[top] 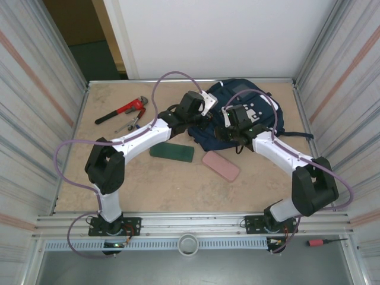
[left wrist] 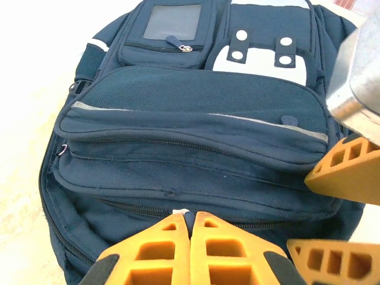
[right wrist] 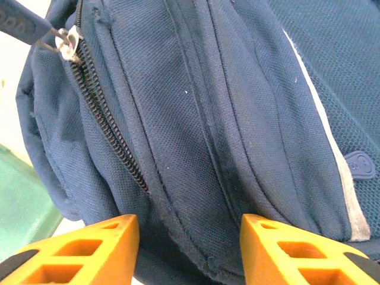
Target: Pack the student bag
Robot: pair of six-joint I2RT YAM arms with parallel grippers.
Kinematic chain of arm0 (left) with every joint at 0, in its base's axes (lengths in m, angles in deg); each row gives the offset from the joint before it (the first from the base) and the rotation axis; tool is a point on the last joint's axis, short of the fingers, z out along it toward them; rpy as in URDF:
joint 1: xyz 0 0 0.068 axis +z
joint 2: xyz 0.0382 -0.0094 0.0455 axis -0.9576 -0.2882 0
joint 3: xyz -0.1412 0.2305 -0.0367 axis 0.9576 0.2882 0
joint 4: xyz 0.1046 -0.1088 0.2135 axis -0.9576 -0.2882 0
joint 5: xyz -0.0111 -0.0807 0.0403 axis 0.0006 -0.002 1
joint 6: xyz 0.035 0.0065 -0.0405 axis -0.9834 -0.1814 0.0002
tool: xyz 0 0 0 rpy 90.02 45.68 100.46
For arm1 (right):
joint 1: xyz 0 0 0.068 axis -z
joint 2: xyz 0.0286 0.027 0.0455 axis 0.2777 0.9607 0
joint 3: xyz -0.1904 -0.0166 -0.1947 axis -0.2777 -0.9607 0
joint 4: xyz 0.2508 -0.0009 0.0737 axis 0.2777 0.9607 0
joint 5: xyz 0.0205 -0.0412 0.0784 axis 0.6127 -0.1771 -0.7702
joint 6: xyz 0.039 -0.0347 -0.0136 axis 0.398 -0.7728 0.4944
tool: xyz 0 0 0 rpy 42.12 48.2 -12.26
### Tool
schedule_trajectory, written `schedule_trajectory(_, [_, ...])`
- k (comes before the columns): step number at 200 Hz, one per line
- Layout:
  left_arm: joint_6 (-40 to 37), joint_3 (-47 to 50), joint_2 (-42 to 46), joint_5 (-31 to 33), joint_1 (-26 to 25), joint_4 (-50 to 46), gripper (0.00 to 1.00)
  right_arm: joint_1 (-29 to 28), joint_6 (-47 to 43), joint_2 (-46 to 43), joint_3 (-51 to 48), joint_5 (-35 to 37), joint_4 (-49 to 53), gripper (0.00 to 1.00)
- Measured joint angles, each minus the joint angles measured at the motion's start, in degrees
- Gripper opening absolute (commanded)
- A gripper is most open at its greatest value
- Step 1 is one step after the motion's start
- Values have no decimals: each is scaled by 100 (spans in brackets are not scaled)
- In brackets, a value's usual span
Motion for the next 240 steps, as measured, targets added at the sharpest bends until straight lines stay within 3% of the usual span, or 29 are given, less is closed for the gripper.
schedule_trajectory(55, [4,0,9,-37,7,0,0,22,-295,177,55,247,-72,0])
schedule_trajectory(127, [55,127,190,-459,588,153,0,640,-205,-660,-420,-404,-415,0])
schedule_trajectory(183, [57,162,208,-599,837,258,0,1325,-37,-1008,-492,-1532,-413,0])
schedule_trajectory(240, [68,522,850,-293,935,144,0,1158,-22,-533,476,-2256,26,0])
